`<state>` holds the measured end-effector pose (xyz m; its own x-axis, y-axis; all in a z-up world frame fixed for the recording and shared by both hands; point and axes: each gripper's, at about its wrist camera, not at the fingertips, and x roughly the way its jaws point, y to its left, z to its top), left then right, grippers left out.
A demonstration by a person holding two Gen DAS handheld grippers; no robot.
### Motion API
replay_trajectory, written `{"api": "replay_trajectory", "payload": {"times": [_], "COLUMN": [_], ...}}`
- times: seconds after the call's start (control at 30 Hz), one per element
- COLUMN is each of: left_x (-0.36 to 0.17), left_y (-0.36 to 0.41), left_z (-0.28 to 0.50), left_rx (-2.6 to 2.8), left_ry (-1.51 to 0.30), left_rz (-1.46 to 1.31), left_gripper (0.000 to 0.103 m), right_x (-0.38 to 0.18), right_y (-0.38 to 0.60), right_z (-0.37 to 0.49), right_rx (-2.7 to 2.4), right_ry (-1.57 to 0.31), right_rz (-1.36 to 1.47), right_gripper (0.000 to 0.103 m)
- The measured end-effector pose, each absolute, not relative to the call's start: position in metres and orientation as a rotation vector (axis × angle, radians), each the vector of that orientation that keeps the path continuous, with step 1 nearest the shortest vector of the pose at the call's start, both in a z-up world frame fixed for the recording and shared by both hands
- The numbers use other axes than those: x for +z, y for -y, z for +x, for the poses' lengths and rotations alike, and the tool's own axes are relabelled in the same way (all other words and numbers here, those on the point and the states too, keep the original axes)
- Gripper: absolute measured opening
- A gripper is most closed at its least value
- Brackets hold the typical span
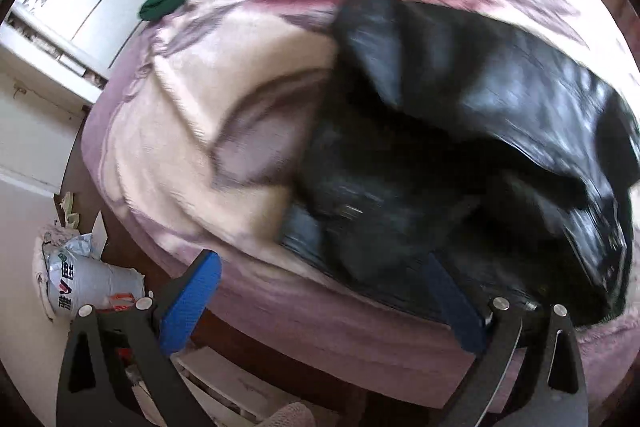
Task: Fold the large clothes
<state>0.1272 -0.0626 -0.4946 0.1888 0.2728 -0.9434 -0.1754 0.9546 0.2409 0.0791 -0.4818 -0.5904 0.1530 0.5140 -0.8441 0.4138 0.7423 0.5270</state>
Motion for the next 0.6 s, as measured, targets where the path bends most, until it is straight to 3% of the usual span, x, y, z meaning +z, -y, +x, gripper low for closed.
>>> {"api": "replay_trajectory", "payload": {"times": [0.03, 0.1, 0.13, 0.23, 0.33, 0.43, 0.5, 0.6], "left_x": [-0.503, -0.513, -0.517, -0.512, -0.499, -0.491, -0.495, -0.511], "left_y": [0.076, 0.098, 0.111, 0.145, 0.176, 0.211, 0.247, 0.291], "left_z": [0.129, 0.127, 0.126, 0.119, 0.112, 0.105, 0.099, 0.097], "left_rx": [0.305, 0.292, 0.291, 0.294, 0.28, 0.202, 0.12, 0.038], "left_ry": [-1.377, -1.426, -1.444, -1.455, -1.45, -1.448, -1.459, -1.475], "left_rz": [0.099, 0.118, 0.124, 0.157, 0.156, 0.067, 0.035, 0.066], "left_gripper": [0.103, 0.103, 0.103, 0.103, 0.103, 0.103, 0.103, 0.102], "right_x": [-0.596, -0.615, -0.623, -0.666, -0.687, -0.659, -0.639, -0.624], "right_y": [0.493, 0.493, 0.488, 0.477, 0.492, 0.515, 0.542, 0.594], "right_z": [0.089, 0.122, 0.135, 0.163, 0.174, 0.177, 0.17, 0.157], "right_rx": [0.117, 0.176, 0.209, 0.157, 0.201, 0.304, 0.35, 0.371], "right_ry": [-1.462, -1.465, -1.477, -1.591, -1.696, -1.712, -1.684, -1.665], "right_rz": [0.802, 0.77, 0.72, 0.515, 0.612, 0.626, 0.644, 0.655], "right_gripper": [0.058, 0.041, 0.036, 0.034, 0.041, 0.054, 0.07, 0.077]}}
